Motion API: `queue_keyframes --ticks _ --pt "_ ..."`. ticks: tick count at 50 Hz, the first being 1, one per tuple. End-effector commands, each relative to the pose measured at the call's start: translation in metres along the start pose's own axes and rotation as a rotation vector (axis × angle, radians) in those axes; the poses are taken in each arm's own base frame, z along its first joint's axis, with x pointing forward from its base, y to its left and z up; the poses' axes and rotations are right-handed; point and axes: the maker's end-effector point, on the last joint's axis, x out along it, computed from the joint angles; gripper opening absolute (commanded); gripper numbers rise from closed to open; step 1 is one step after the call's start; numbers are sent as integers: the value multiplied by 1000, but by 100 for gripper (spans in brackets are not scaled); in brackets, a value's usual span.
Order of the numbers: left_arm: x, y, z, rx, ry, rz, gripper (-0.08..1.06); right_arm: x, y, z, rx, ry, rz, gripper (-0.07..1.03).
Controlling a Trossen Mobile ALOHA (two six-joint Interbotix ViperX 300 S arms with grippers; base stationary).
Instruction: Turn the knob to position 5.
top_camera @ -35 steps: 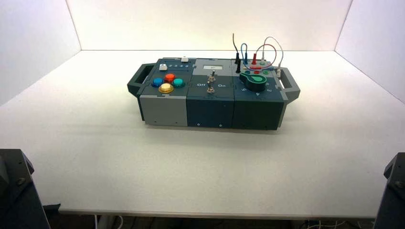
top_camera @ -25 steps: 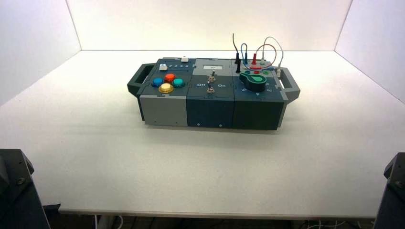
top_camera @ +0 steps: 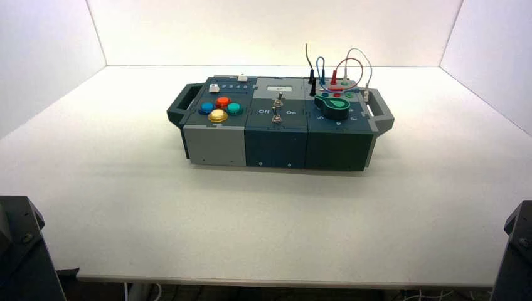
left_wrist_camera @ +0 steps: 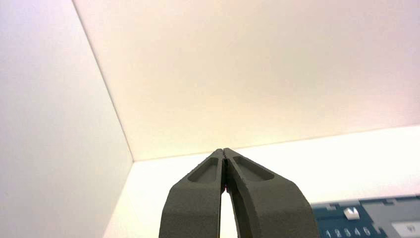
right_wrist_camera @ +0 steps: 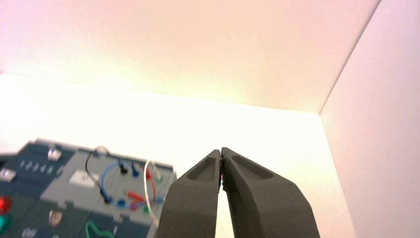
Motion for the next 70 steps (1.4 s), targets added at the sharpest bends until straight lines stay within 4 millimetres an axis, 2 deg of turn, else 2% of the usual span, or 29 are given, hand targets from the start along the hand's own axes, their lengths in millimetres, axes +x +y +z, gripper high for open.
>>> queue_keyframes --ticks 1,19,21,39,51,63,70 --pt "5 -6 14 22 33 -46 -3 0 0 20 8 12 8 -2" --pt "18 -30 -3 24 279 -195 -3 7 8 17 24 239 68 -2" --pt "21 -35 -12 24 343 -222 -3 10 9 18 23 293 81 -2" --pt "20 -53 -39 30 572 -341 -3 18 25 8 78 507 164 -2" --pt "16 -59 -43 56 635 -396 -3 24 35 -6 31 668 235 -2" --pt "13 -67 -40 90 663 -467 -3 27 54 -4 -8 682 370 -2" --pt "16 -71 -40 81 663 -486 -3 35 62 -9 -19 699 422 -2"
